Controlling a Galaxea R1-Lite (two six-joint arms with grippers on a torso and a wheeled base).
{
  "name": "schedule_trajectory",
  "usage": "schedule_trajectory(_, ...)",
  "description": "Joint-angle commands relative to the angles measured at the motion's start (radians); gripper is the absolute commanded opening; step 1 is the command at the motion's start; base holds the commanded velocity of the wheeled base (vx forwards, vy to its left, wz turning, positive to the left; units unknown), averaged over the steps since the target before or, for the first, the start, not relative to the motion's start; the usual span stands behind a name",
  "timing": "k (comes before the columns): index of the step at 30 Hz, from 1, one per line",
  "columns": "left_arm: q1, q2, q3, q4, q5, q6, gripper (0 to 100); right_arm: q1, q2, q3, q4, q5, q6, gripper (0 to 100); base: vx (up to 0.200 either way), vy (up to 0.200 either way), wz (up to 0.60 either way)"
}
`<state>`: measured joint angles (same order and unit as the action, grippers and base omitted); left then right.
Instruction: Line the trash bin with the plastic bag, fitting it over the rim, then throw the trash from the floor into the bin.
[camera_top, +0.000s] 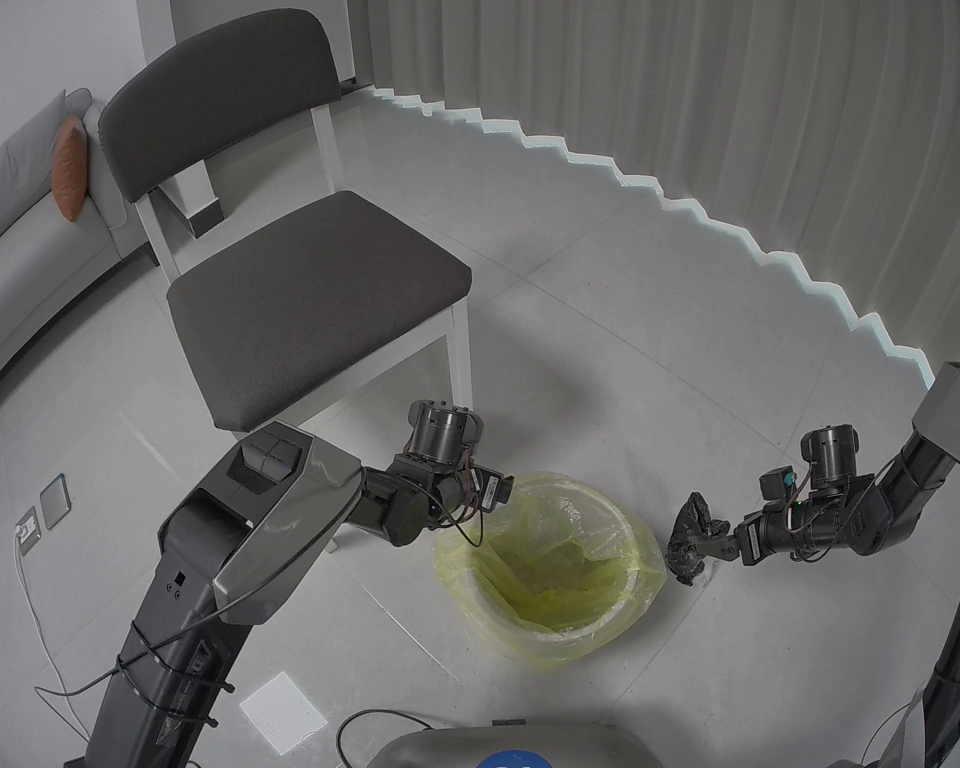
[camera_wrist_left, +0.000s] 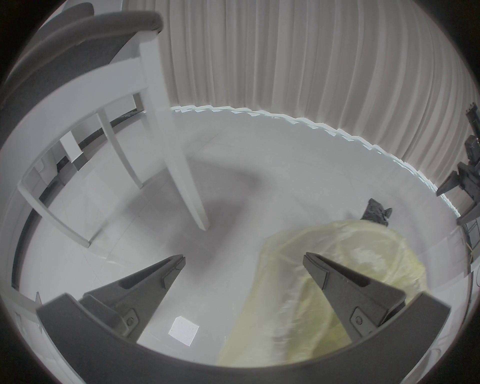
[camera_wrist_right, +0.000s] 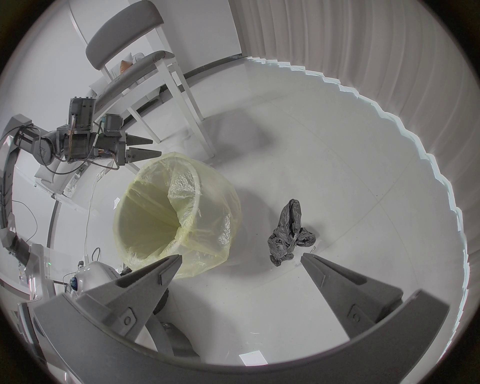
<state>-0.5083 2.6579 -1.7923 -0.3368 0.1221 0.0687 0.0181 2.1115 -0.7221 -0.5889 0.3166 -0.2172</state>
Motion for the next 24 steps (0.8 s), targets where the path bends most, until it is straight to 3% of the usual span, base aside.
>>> schedule_trajectory(1,0.019,0.039,-0.018,0.001,0.001,-0.003,100,0.0,-0.001,-0.002,0.0,-0.001,-0.001,100,0.0,0.0,0.0)
schedule_trajectory(24,0.025,0.123,-0.098,0.012,-0.009,0.002,100,-0.001,0.01,-0.002,0.003,-0.001,-0.004,100,0.0,0.0,0.0)
